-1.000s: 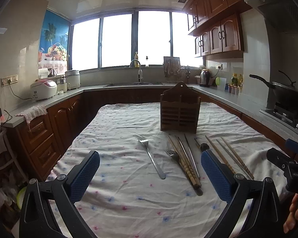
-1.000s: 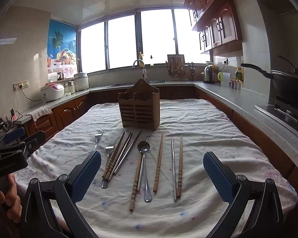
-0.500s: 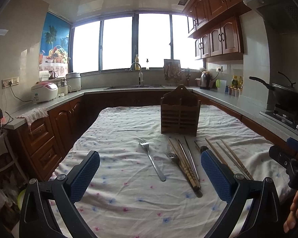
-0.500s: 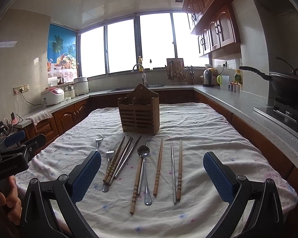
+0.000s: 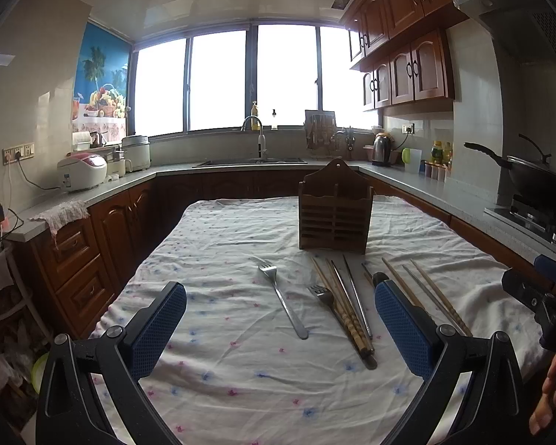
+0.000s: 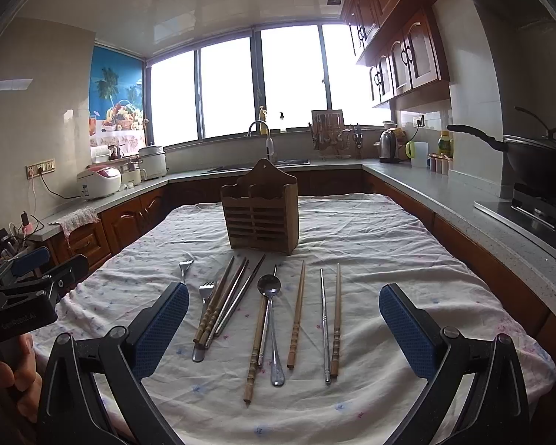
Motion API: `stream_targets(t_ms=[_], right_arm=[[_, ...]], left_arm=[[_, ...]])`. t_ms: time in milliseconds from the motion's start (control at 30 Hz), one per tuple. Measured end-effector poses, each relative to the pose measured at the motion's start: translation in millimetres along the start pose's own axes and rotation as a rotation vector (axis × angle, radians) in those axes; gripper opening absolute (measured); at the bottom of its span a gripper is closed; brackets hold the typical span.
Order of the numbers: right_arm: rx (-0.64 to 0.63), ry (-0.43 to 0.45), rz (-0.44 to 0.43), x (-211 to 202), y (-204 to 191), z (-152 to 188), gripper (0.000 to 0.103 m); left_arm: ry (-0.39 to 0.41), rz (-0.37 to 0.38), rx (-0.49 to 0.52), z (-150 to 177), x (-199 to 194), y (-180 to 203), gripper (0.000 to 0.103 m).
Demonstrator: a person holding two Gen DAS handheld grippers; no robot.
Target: Organize utensils
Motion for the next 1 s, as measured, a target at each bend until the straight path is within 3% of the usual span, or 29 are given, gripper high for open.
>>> stream_targets(t_ms=[667, 1000], right_arm=[[0.031, -0.025, -0.006, 5.1, 6.8, 2.4, 0.103], [0.059, -0.12, -0.037, 30.6, 13.7, -0.6, 0.103]], left_arm=[[-0.015, 0.0, -0.004, 0.9, 5.7, 0.9, 0.102], [-0.132, 0.091, -0.105, -6.9, 40.4, -16.3, 0.102]])
Point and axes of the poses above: each gripper's, at about its wrist camera, not at the fingertips, and x roughly the way its jaws point, y to its right, z to its underside, the point moved 4 cm from there along x, roughly the way its jaws point, and after that the axes turned 4 degrees about x, right-handed, at the moved point
